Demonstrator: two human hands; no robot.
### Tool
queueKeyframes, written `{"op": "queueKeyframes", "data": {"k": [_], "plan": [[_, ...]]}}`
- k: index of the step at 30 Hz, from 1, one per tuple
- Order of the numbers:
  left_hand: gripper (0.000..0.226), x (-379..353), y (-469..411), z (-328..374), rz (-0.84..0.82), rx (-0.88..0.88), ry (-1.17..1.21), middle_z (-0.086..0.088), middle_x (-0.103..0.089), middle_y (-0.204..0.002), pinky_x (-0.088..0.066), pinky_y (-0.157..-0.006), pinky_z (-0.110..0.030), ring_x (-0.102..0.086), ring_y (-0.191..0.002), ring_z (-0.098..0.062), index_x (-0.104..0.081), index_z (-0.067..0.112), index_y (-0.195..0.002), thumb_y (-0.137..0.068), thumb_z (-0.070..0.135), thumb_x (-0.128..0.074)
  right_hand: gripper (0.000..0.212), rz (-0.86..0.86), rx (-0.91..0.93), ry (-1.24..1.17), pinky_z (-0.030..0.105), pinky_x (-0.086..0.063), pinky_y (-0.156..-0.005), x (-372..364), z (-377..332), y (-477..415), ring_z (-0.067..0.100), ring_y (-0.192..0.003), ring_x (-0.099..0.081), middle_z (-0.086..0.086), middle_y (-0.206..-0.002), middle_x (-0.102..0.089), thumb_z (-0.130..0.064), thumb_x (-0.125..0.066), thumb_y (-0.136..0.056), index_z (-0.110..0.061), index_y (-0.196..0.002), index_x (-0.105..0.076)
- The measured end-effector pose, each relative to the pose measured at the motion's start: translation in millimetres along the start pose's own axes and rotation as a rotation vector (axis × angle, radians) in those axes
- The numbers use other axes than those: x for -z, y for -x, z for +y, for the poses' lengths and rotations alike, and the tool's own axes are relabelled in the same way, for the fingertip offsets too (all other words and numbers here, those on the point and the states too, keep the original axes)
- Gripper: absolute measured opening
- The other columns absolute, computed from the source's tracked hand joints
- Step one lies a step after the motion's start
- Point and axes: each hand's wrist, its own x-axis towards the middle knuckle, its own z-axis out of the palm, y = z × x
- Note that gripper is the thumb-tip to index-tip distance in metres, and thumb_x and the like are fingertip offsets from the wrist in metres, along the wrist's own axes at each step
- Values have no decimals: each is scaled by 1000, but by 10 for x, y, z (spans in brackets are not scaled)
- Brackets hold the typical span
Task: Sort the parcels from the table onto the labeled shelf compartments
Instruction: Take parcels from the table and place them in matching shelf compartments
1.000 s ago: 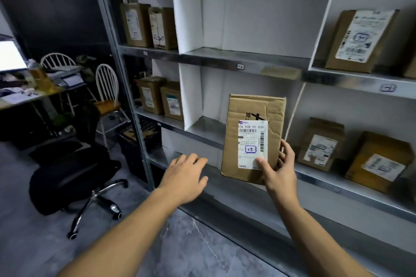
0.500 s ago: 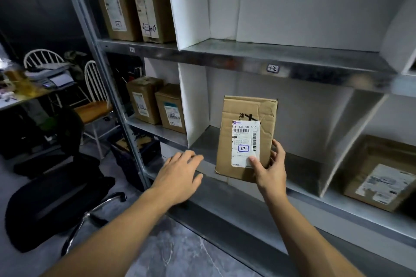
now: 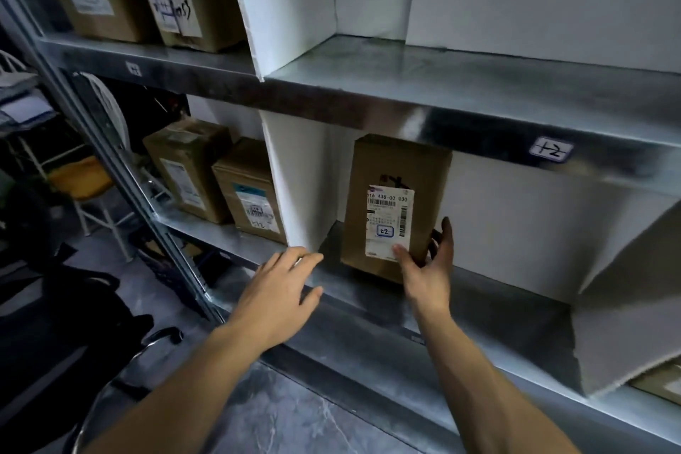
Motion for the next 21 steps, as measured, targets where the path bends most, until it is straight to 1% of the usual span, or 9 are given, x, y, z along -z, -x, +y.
{"op": "queueKeyframes", "data": {"k": [3, 5, 8, 10, 11, 13, 15, 19, 21], "plan": [[52, -65, -144, -172, -20, -19, 56, 11, -39, -141, -40, -103, -37, -41, -122, -16, -37, 33, -143, -94, 44, -48, 94, -17, -6, 45, 50, -43, -112, -104, 174, -5, 18, -136, -47, -4, -152, -43, -23, -81, -82, -42, -152, -21], [53, -109, -218, -254, -36, -50, 87, 11, -40, -139, -40, -103, -36, -42, -123, -16, -36, 32, -144, -93, 43, -48, 90, -22, -22, 46, 44, -47, -109, -121, 288, 14, 11, -128, -54, -9, -142, -52, -18, -81, -82, -37, -151, -26], [52, -176, -288, -361, -63, -101, 135, 12, -39, -139, -40, -104, -35, -41, -124, -15, -36, 32, -144, -94, 43, -48, 86, -40, -52, 54, 23, -52, -97, -114, 387, 70, -11, -111, -59, -26, -126, -56, -15, -83, -80, -45, -142, -30], [52, -205, -343, -429, -76, -131, 162, 12, -38, -139, -38, -105, -35, -40, -125, -15, -37, 31, -144, -94, 42, -49, 86, -33, -65, 68, 9, -51, -85, -120, 402, 80, -17, -106, -59, -27, -122, -56, -13, -83, -79, -48, -137, -30], [52, -218, -365, -453, -85, -149, 174, 11, -39, -139, -38, -106, -35, -40, -126, -15, -38, 30, -144, -94, 41, -49, 86, -26, -77, 70, 5, -49, -81, -124, 403, 83, -18, -104, -59, -26, -122, -56, -12, -83, -79, -48, -136, -30], [52, -242, -373, -484, -112, -185, 197, 11, -39, -139, -38, -106, -35, -40, -126, -15, -39, 29, -144, -95, 40, -50, 87, 0, -99, 94, 3, -48, -79, -135, 411, 108, -18, -101, -59, -26, -122, -54, -12, -83, -80, -45, -140, -29], [52, -256, -359, -523, -133, -217, 213, 11, -39, -139, -37, -106, -33, -40, -126, -14, -39, 28, -145, -95, 39, -51, 88, 36, -105, 125, 3, -47, -81, -154, 428, 144, -19, -100, -58, -26, -121, -55, -13, -82, -80, -40, -145, -29], [53, -241, -356, -649, -161, -253, 218, 14, -37, -140, -34, -107, -31, -37, -127, -11, -36, 29, -146, -96, 40, -49, 86, 94, -138, 144, 6, -46, -83, -227, 435, 175, -16, -96, -59, -20, -122, -58, -14, -82, -81, -38, -145, -32], [53, -221, -342, -710, -179, -273, 222, 15, -35, -141, -33, -108, -30, -35, -128, -10, -35, 30, -146, -97, 41, -48, 84, 127, -160, 154, 14, -48, -90, -280, 429, 186, -7, -103, -60, -21, -120, -59, -15, -82, -81, -40, -143, -33]]}}
